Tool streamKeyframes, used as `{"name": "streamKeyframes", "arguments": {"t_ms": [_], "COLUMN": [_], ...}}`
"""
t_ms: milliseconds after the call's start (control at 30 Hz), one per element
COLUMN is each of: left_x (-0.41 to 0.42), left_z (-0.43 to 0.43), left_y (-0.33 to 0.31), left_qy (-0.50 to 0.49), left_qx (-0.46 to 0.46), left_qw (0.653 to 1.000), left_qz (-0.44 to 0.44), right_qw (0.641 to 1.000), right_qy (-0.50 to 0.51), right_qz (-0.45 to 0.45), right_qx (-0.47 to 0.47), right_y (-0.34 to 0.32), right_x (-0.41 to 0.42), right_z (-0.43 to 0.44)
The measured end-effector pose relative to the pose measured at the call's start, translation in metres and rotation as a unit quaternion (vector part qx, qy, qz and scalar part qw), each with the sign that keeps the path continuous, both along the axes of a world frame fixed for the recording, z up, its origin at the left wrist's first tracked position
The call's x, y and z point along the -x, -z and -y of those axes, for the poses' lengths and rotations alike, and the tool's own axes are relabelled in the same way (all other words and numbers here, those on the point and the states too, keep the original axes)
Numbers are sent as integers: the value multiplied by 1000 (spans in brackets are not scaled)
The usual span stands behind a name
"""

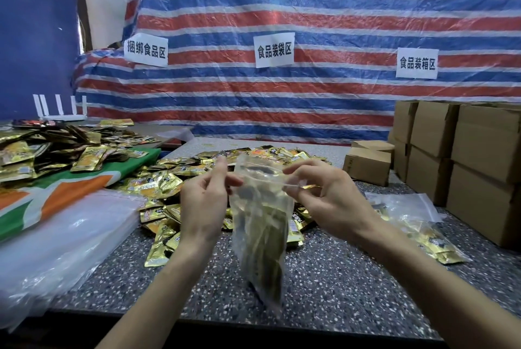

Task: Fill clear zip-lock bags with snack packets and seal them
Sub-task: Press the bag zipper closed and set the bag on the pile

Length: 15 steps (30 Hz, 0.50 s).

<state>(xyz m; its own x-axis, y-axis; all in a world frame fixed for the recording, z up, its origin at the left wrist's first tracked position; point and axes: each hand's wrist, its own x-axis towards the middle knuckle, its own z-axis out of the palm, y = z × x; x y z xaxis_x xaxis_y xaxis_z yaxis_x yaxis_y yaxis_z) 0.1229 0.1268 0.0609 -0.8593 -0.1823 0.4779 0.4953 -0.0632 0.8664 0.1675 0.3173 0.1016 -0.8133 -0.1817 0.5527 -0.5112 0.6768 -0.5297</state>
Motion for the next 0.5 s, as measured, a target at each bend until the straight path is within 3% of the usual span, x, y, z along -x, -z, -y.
{"name": "streamKeyframes", "arguments": {"t_ms": [67, 167, 267, 500], "left_x": [16, 29, 26, 27], "left_z": [8, 12, 10, 17], "left_y": [2, 7, 11, 8], "left_qy": [-28, 78, 159, 142], "left_qx": [-6, 26, 51, -34], "left_qw": [999, 994, 985, 989], "left_qz": [25, 75, 37, 6], "right_qw": [999, 996, 991, 962], "right_qy": [-31, -44, -76, -188], "right_qz": [23, 41, 50, 108], "right_qx": [25, 63, 101, 168], "right_y": [-3, -2, 0, 2], "right_x": [3, 8, 11, 10], "right_z": [-2, -3, -5, -33]}}
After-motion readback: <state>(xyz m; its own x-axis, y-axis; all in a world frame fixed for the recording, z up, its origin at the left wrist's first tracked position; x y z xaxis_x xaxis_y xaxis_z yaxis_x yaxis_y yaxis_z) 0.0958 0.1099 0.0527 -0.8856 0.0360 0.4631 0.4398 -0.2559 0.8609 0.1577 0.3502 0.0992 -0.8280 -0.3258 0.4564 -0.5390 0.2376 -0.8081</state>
